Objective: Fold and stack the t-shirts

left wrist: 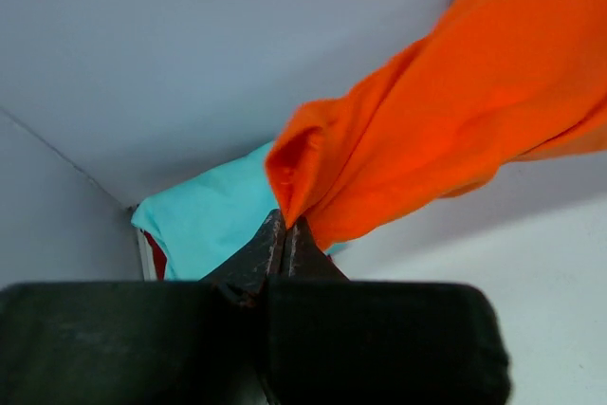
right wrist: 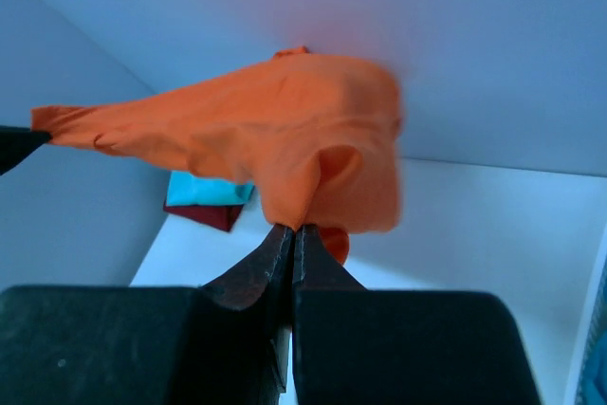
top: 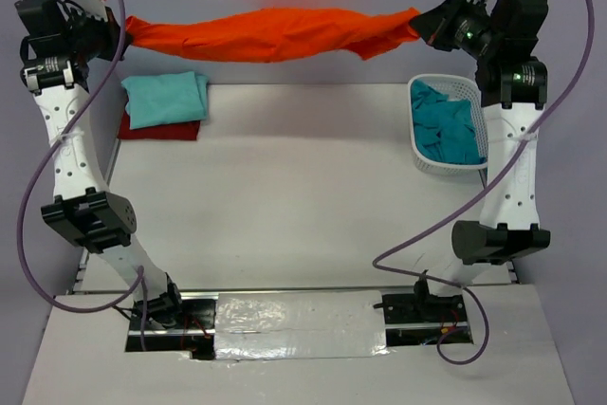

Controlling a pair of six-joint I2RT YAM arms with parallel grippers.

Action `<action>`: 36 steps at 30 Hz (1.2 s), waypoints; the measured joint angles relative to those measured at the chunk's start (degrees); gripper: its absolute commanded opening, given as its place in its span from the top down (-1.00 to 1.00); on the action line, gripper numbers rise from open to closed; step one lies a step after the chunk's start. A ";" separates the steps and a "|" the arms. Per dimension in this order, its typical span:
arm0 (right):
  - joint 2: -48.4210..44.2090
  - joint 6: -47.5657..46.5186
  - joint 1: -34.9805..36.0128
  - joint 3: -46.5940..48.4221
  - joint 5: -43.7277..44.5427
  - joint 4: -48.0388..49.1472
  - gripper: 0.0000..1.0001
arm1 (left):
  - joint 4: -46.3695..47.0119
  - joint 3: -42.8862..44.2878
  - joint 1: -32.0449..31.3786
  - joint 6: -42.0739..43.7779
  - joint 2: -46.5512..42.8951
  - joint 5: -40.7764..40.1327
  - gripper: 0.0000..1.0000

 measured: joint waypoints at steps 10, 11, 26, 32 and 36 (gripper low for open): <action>-13.29 -2.47 0.17 -15.61 -1.25 -1.46 1.00 | 0.15 -0.72 1.40 -1.86 -6.95 2.99 1.00; -13.99 -2.99 0.17 -15.61 -1.20 -2.10 1.00 | 0.17 0.52 2.38 -2.86 -6.93 3.10 1.00; -28.74 -1.29 1.70 -47.98 -4.81 5.18 1.00 | -2.54 -10.56 -7.21 -1.22 1.81 -1.88 0.30; -10.67 0.52 4.94 -52.54 -3.91 7.39 1.00 | -11.28 1.03 -16.26 1.79 26.45 -11.85 -0.28; -4.37 0.63 4.90 -52.39 -2.03 7.15 1.00 | -10.43 -8.55 -17.53 3.74 21.73 -13.73 -0.37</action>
